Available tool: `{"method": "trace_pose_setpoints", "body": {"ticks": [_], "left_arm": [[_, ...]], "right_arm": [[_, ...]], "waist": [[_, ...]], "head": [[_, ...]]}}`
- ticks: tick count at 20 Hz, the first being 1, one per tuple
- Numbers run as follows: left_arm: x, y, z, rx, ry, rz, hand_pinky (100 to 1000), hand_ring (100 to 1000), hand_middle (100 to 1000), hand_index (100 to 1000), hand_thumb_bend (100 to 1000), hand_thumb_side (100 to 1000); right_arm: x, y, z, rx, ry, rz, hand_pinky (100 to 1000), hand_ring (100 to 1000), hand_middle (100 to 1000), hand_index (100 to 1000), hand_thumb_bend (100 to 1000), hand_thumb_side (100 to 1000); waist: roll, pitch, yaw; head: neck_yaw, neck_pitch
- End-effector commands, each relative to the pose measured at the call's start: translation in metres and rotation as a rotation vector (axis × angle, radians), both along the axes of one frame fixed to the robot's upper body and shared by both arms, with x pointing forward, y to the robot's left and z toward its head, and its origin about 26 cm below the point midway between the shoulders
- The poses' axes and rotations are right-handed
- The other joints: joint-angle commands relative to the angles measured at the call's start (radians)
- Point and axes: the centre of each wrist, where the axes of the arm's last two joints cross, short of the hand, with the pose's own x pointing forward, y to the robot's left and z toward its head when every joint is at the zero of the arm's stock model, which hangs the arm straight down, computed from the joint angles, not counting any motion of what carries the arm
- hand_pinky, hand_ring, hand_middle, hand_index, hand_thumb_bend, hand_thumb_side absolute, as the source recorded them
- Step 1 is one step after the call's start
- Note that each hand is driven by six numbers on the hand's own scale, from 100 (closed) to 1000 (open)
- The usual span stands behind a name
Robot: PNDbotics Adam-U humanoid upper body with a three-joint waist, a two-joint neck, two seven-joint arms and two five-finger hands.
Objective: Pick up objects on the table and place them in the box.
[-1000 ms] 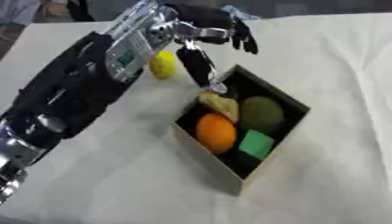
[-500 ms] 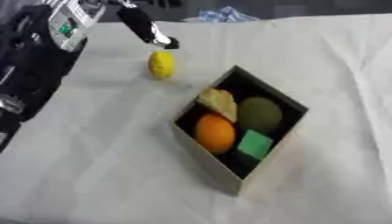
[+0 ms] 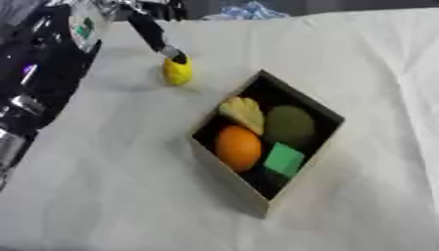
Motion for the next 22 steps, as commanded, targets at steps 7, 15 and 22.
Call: {"method": "trace_pose_setpoints", "body": {"ticks": [7, 15, 22], "left_arm": [[0.02, 0.021, -0.015, 0.023, 0.019, 0.071, 823, 823, 778, 881, 676, 455], [0.03, 0.046, -0.054, 0.041, -0.014, 0.156, 818, 818, 771, 878, 631, 457], [0.031, 0.048, -0.065, -0.001, -0.033, 0.178, 795, 780, 734, 848, 518, 452]], "right_arm": [[-0.006, 0.0, 0.012, -0.021, -0.04, 0.009, 918, 908, 674, 748, 100, 429], [-0.006, 0.0, 0.012, -0.017, -0.039, 0.007, 918, 908, 674, 748, 100, 429], [-0.006, 0.0, 0.012, -0.013, -0.041, 0.006, 918, 908, 674, 748, 100, 428]], "waist": [[0.001, -0.012, -0.004], [0.0, -0.009, -0.004], [-0.003, -0.005, -0.009]], "head": [[0.007, -0.005], [0.008, -0.004], [0.01, -0.007]]}}
